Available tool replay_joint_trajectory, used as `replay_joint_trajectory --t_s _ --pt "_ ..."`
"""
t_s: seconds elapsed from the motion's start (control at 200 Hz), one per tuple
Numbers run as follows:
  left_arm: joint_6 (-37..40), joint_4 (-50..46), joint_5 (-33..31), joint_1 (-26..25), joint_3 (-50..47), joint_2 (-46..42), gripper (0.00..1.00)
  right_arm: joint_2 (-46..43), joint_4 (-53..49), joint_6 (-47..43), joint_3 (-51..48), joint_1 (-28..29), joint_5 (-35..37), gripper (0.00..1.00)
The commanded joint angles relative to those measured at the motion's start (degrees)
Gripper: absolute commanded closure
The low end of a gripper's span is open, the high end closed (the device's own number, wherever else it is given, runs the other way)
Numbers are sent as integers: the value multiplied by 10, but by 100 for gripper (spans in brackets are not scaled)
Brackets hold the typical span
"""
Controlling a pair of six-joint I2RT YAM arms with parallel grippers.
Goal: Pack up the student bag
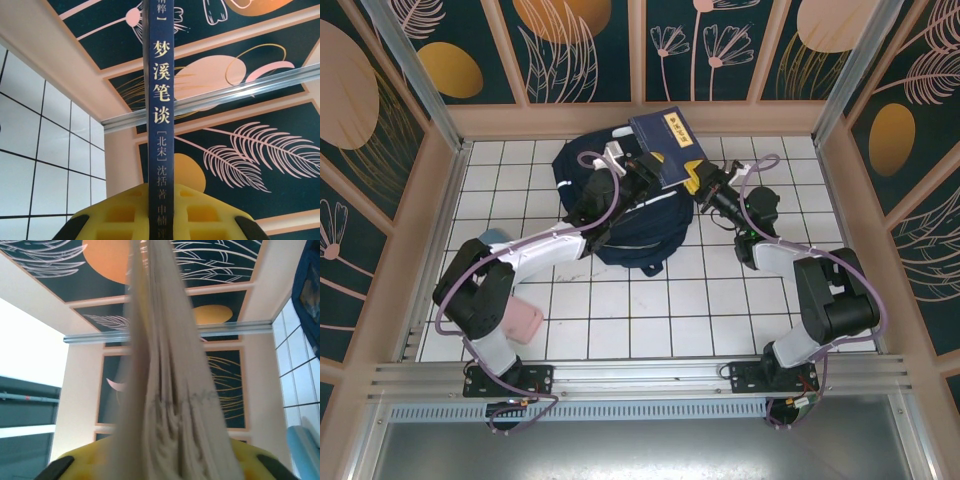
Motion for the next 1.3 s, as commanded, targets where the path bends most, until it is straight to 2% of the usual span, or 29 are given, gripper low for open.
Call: replay_joint_trajectory --t_s 0.0,0.065,0.155,0.21,0.315,0.405,0.581,0.666,0.851,1.091,1.216,1.291 --pt "3 23 2 4 -3 -28 100 -11 -11 -32 23 0 11 89" --pt "12 1 -5 4 -5 -33 92 -20 -37 -54 22 0 15 94" --pt "29 -40 -15 5 -11 -41 60 -43 -90 -102 20 -5 19 98" --pt "47 -87 -24 7 -10 -47 46 -61 -139 -142 20 -11 20 99" --pt "103 -177 -48 10 -11 -59 31 -111 -262 -243 18 -27 37 100" --pt "177 -247 -65 10 -6 -67 25 -164 -367 -329 13 -46 65 100" --pt "364 -399 -42 7 59 -34 24 -240 -497 -440 -4 -97 88 99" --pt "435 -483 -6 4 109 13 25 -261 -533 -459 -17 -111 87 99" --pt "576 -638 5 -20 201 95 24 -277 -569 -461 -47 -124 87 100" --pt "640 -761 -10 -28 312 174 22 -273 -559 -436 -71 -127 73 100" --pt "654 -830 -61 -30 379 230 31 -273 -559 -429 -77 -127 75 100" --pt "657 -861 -94 -31 416 259 32 -271 -561 -429 -77 -127 75 100"
